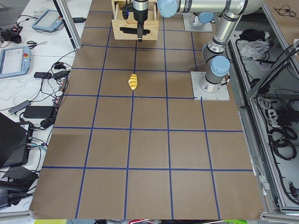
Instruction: Open upper drawer
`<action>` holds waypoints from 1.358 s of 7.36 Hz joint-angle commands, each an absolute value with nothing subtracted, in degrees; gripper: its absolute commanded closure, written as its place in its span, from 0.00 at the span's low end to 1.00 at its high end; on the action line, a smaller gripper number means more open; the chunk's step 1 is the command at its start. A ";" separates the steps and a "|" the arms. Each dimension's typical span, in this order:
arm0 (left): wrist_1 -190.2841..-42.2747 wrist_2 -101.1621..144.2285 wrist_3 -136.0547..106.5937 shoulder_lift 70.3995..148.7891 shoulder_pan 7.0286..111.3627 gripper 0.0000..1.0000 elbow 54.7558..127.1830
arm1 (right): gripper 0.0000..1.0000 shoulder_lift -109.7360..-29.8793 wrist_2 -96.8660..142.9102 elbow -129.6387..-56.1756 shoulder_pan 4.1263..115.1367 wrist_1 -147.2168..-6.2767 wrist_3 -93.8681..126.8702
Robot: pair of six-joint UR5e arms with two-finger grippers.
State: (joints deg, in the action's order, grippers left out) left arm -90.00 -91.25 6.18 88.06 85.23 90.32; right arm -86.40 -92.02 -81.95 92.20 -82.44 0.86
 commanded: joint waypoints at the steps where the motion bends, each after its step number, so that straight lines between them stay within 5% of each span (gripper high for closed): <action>1: -90.09 -91.41 6.24 87.89 85.34 0.00 90.44 | 0.00 -86.40 -92.02 -81.91 92.20 -82.44 0.88; 10: -89.91 -90.71 5.98 87.89 85.17 0.00 89.82 | 0.00 -86.40 -92.02 -81.91 92.20 -82.44 0.88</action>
